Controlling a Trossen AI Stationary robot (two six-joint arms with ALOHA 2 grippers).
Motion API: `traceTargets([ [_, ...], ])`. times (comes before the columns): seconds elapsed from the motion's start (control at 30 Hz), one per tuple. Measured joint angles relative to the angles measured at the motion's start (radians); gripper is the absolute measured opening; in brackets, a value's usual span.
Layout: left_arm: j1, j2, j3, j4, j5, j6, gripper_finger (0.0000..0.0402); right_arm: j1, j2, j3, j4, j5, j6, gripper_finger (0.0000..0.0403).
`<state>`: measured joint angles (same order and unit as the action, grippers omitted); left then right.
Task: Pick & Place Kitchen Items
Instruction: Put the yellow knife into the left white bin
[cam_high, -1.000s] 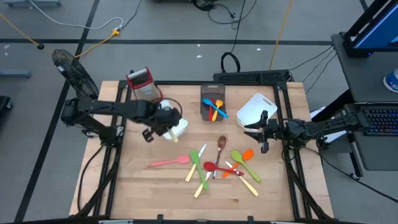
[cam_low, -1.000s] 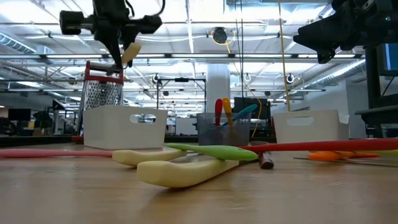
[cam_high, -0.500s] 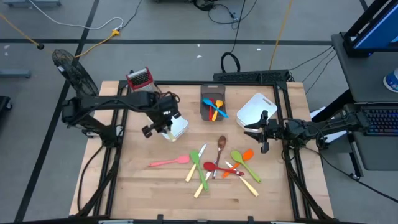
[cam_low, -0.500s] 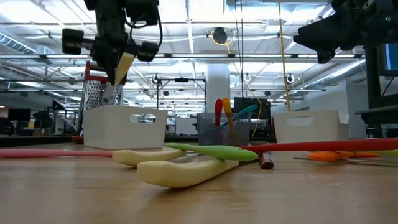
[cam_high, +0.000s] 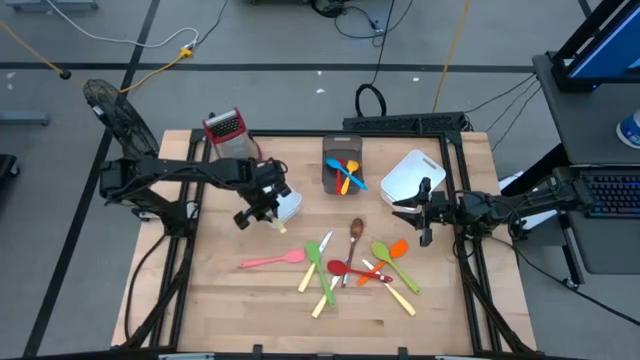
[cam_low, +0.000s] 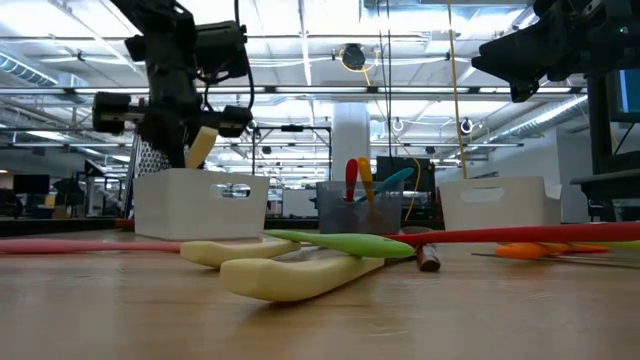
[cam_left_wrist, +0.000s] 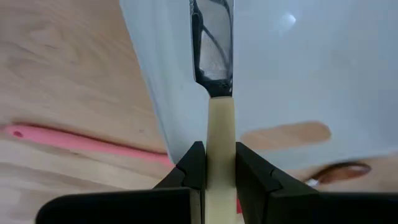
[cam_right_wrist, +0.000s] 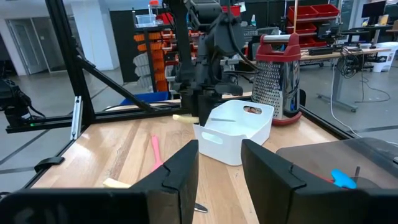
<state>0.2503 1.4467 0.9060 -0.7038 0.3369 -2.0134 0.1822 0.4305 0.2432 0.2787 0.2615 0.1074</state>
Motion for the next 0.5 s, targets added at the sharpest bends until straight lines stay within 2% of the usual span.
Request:
traceTargets([
  [0.4,0.052,-0.004,-0.01,0.012,-0.025,0.038,0.0047,0.0,0.0,0.0,0.0,0.0,0.0,0.0114],
  [0.5,0.056,-0.004,-0.01,0.011,-0.025,0.039,0.006,0.0,0.0,0.0,0.0,0.0,0.0,0.0114],
])
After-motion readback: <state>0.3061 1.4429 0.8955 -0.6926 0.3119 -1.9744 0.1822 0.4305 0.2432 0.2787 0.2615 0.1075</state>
